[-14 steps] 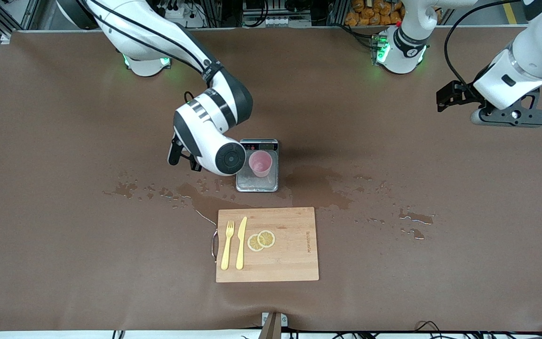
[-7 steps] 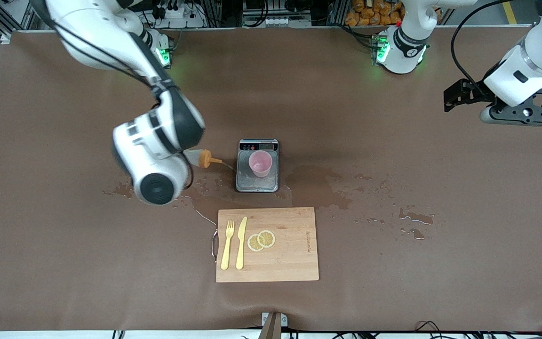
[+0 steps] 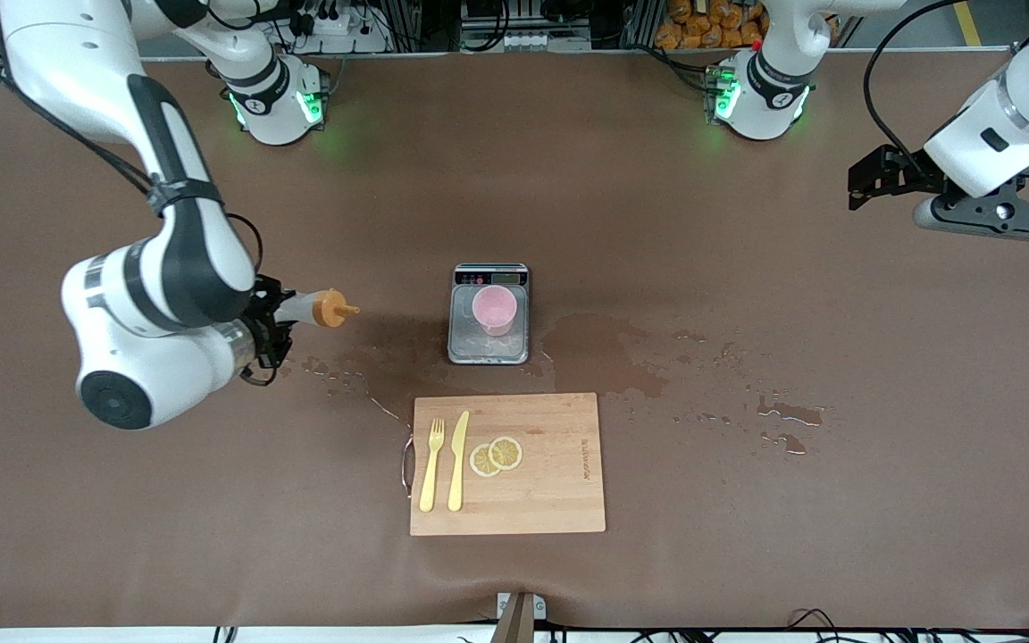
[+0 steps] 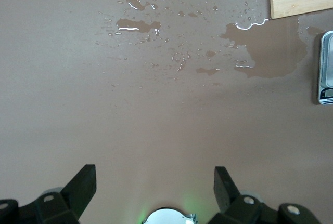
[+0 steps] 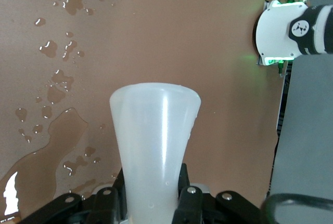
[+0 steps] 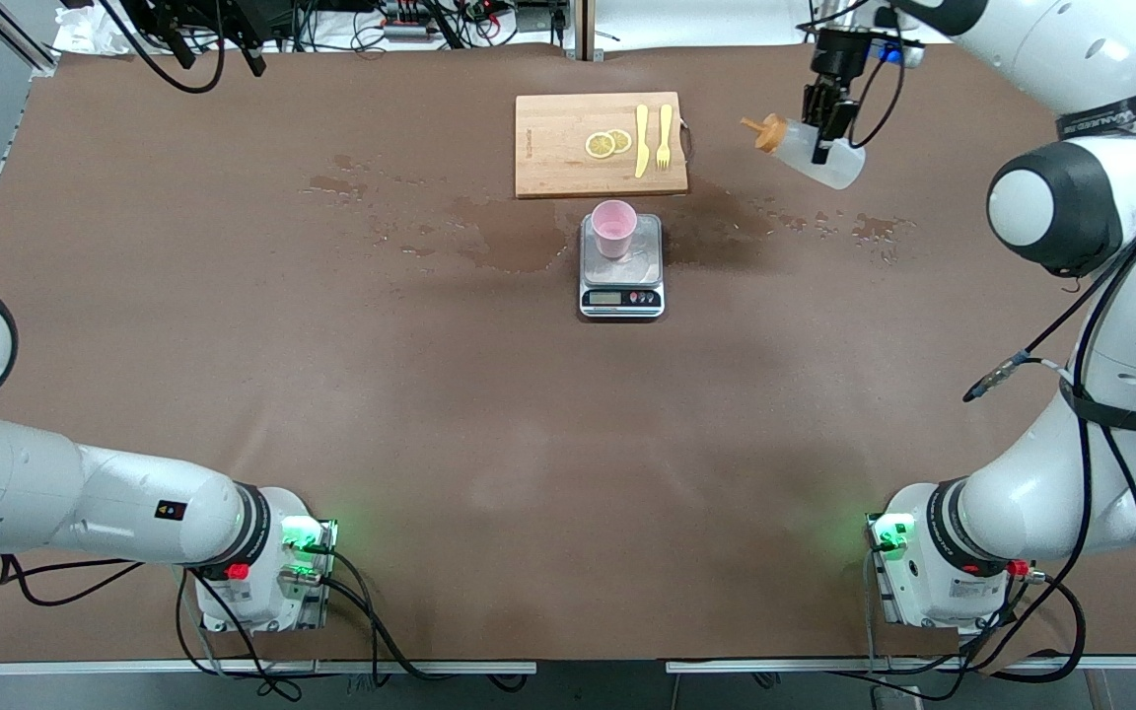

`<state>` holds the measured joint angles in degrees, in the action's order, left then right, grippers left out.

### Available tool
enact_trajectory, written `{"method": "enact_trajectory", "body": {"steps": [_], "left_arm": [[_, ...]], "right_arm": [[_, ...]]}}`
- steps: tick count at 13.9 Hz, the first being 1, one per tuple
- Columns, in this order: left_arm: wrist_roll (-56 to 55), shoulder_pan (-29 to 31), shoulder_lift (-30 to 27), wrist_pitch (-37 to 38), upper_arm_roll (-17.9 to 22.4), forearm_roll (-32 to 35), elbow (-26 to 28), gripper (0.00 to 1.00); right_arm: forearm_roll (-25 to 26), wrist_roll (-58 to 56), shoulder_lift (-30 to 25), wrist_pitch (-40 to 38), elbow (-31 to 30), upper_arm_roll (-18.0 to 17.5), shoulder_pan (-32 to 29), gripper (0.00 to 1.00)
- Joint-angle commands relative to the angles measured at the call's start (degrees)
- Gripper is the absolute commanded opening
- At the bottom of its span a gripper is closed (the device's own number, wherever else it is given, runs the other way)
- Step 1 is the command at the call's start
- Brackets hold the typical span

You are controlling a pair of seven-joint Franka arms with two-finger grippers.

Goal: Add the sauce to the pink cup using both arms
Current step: 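Carry the bottle back from the scale with the right gripper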

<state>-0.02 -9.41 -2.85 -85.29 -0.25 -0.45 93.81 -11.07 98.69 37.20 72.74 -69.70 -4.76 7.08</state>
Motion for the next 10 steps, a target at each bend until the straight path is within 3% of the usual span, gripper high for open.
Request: {"method": "enact_trajectory", "body": {"steps": [1, 3, 6, 10], "left_arm": [[0.2, 0.4, -0.1, 0.9, -0.2, 2.2, -0.8, 1.00], [-2.2, 0.5, -0.3, 0.9, -0.3, 2.1, -0.9, 1.00], [-8.1, 0.5, -0.2, 0.3, -0.6, 1.3, -0.9, 1.00], [-8.1, 2.0, 0.0, 0.1, -0.8, 1.3, -1.0, 1.00]], "right_arm": [[-2.1, -5.9, -0.4, -0.5, -0.8, -0.9, -3.6, 0.39], [-6.0, -10.6, -0.4, -0.6, -1.7, -0.8, -6.6, 0.39], [-7.5, -18.1, 0.1, -0.5, -3.0, -0.8, -9.9, 0.40], [-11.9, -28.6, 2.3, -0.7, -3.8, -0.7, -16.1, 0.40]]}}
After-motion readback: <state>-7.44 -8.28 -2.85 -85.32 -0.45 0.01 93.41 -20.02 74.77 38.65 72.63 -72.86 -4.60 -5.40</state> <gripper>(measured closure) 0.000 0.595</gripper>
